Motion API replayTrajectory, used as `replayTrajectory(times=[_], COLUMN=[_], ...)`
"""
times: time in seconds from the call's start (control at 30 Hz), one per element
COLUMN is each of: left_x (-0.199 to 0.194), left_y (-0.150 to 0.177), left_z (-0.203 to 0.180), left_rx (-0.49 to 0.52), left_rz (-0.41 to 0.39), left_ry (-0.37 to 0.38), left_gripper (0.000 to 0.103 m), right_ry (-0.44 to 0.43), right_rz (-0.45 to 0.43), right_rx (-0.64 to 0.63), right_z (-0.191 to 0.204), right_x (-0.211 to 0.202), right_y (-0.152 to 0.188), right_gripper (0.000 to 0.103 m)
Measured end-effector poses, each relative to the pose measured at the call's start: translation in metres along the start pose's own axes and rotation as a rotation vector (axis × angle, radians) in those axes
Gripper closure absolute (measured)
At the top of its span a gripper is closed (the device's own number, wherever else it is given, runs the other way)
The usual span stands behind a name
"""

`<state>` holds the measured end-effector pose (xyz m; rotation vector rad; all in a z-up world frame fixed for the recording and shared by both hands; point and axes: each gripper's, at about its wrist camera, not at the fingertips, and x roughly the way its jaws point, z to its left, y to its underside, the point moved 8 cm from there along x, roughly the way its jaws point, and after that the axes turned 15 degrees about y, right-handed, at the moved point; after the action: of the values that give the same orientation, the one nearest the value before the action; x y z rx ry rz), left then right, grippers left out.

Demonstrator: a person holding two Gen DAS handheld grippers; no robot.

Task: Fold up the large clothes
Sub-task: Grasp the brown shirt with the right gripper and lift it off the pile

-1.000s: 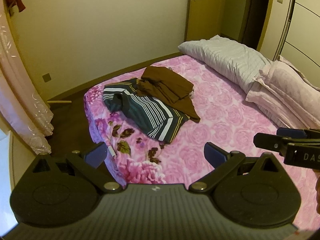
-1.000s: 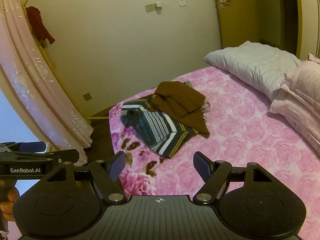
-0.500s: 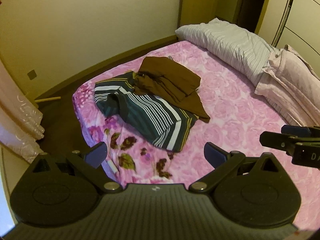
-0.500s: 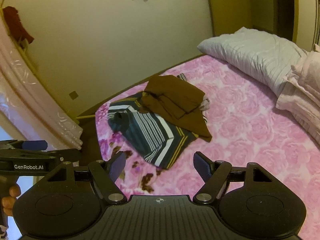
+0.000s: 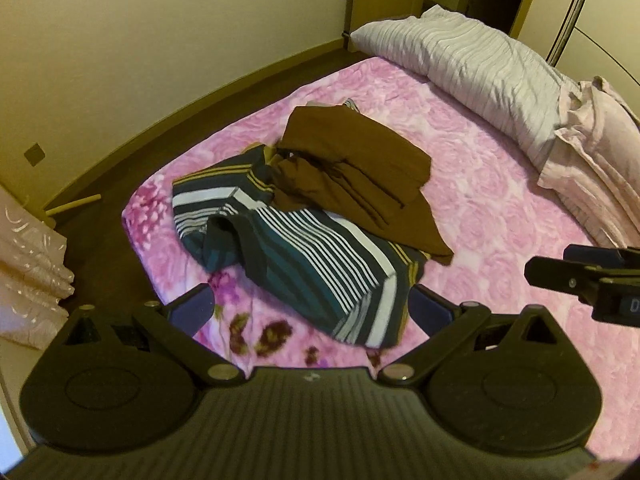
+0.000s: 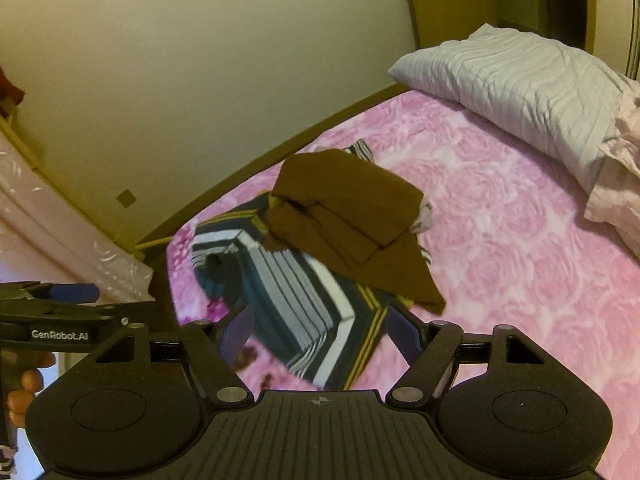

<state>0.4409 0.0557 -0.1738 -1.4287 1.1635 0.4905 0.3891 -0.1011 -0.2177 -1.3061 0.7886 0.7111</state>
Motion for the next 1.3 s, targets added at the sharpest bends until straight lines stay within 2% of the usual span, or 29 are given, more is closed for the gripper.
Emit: replayTrajectory(times=[0.23, 0.53, 0.8, 1.07, 1.2, 1.23, 1.27, 1.3], left_x=[0.057, 0.131, 0.190, 0.232, 0.245, 0.247, 0.248, 0.249], left_y=[-0.040, -0.082, -0.104, -0.115, -0.117, -0.117, -0.117, -0.117], left_z=[0.038, 0.081, 0.106, 0.122, 0.125, 0.126, 0.127, 0.128], left_rx=[-0.024, -0.036, -0.048, -0.053, -0.050, -0.049, -0.047, -0.045], left_rz=[0.035, 0.066, 0.087, 0.106, 0.116, 0.118, 0.121, 0.121], left_ry=[-0.006, -0.011, -0.012, -0.024, -0.026, -0.028, -0.030, -0.031], left_gripper=[0.001, 0.002, 0.002, 0.002, 0.002, 0.002, 0.003, 0.004], right_ry=[0.059, 0.080, 0.131, 0.126, 0.151, 0.153, 0.153, 0.136], right_rz=[-0.023, -0.039, -0.048, -0.079, -0.090, -0.093, -0.099, -0.110], right_rx=[-0.060, -0.137, -0.217, -0.318, -0.396, -0.413, -0.426, -0.434], right_z=[0.010, 0.026, 0.035, 0.052, 0.062, 0.063, 0.064, 0.065], right_x=[0.073, 0.170, 0.244, 0.287, 0.308, 0.312, 0.315, 0.316], right_y=[-0.039, -0.075, -0.087, -0.089, -0.086, -0.084, -0.083, -0.084], right_gripper=[0.038, 0.047, 0.050, 0.049, 0.049, 0.053, 0.079, 0.089])
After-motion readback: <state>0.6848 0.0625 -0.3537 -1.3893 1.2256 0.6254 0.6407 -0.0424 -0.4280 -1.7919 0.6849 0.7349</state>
